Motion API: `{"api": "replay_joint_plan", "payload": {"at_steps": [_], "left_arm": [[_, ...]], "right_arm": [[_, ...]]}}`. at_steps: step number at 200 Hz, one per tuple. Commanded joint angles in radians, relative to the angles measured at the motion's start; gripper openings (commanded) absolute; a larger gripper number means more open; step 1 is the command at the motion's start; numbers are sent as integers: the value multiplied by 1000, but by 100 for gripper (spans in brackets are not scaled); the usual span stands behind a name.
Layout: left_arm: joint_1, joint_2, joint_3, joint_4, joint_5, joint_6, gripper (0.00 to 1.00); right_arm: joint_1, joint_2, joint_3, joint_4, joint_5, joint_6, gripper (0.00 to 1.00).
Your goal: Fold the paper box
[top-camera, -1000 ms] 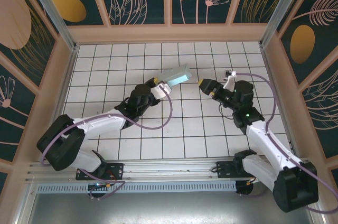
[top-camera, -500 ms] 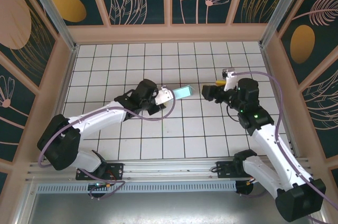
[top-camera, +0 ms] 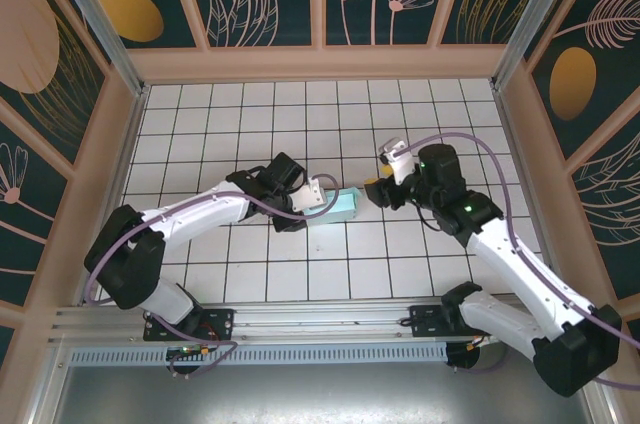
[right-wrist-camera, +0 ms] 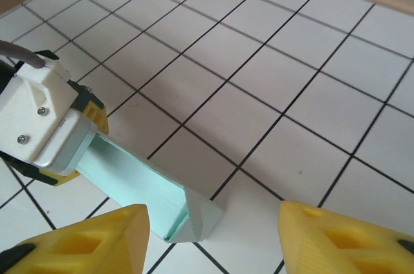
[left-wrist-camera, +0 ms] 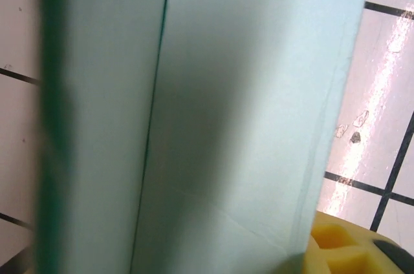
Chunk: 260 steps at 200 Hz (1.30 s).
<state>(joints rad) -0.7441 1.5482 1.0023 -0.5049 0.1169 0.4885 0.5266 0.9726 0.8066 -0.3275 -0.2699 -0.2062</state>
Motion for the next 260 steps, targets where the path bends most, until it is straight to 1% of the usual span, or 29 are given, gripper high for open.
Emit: {"api": "replay_joint_plan", "payload": {"at_steps": [1,21,35,45,56,98,140,155,175,198,219,246,260], "left_arm": [[6,34,25,-78,35,-8,35],[6,46,25,-77,35,-8,35],[6,50,21,-70,32,-14,35],[5,55,20,-70,33,-19,35],[5,59,19,-70,34,-23,35],[6,67,15,-68,38,-26,35],[5,68,17,-65,38,-25,35],[6,67,15,-64,37,-26,35],[5,69,14,-61,37,-26,35],[6,70,14,-60,39,-27,35],[6,71,13,-60,41,-30,35],[6,70,11,-60,40,-25,35],[6,70,12,-61,37,-24,35]], "right_arm": [[15,50,44,-29,-21,-40,50],[33,99,49,-38,-51,-59,44],[33,126,51,-42,-67,-73,43],[33,139,51,-45,-65,-78,39],[33,154,52,-50,-58,-85,37],[33,209,65,-56,-22,-80,23],[35,246,86,-67,-36,-70,11],[35,246,84,-66,-40,-70,11],[34,247,79,-65,-40,-68,14],[34,254,78,-64,-49,-64,21],[33,263,75,-60,-58,-64,21],[34,280,79,-67,-54,-65,16],[34,284,85,-69,-55,-64,6]]}}
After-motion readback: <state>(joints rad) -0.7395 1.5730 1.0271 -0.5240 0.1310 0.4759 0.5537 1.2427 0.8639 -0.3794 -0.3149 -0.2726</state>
